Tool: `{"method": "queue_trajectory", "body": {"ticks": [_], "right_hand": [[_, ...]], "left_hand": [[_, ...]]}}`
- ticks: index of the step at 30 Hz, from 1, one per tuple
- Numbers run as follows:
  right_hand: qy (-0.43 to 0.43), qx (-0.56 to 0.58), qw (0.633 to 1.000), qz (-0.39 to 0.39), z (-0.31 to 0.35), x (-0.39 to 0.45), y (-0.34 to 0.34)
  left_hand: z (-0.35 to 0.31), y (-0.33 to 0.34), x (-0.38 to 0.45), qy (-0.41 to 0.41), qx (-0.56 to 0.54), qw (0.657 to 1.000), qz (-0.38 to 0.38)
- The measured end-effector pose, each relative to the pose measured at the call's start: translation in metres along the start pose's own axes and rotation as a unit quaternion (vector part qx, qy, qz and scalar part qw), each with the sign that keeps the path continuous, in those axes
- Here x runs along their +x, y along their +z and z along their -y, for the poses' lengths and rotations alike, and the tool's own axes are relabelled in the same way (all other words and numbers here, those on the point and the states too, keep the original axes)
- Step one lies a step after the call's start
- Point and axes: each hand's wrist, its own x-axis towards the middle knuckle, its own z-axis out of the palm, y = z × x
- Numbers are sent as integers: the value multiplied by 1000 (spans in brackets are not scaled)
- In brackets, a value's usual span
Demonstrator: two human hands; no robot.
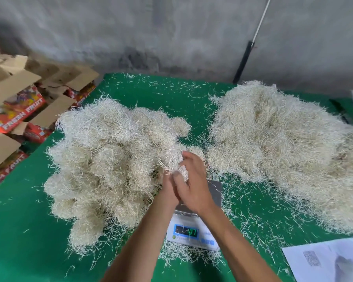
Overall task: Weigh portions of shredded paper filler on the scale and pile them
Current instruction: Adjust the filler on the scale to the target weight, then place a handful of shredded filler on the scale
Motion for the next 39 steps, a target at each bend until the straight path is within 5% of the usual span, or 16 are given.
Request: {"method": "queue_trajectory", "body": {"ticks": [3,5,9,11,13,16,19,22,24,28,32,39], "right_hand": [[125,106,986,-32,3,19,-10],[135,93,986,-36,-10,26,-24],[-6,83,996,-18,-5,6,-25],[-86,71,994,-2,18,1,-11],[-64,50,997,-6,29,12,-12],[13,-22,1000,9,11,18,-32],[-83,-20,994,74,17,-2,-20],[-136,-20,989,61,29,0,-3],[-120,-52,991,37,20,13,-17],[-214,-94,969,76,18,-3,-3],[-117,-71,982,127,19,1,6],[-64,-75,977,191,-14,-25,13]], "left_hand": [[12,24,-16,-43,-39,996,64],[-2,19,-21,-41,-30,991,127],[-31,-7,-12,7,-82,996,33],[-20,-6,-17,8,4,1000,2],[-3,-1,-17,31,75,996,35],[-18,7,-34,-4,2,992,125],[-35,-12,-34,-5,-62,994,87],[-18,-17,-39,-1,83,994,64],[-27,-11,-39,-72,33,993,90],[-49,-18,-42,-1,-37,998,56],[-18,-26,-39,-42,-44,996,68],[-58,-39,-34,-81,-57,995,32]]}}
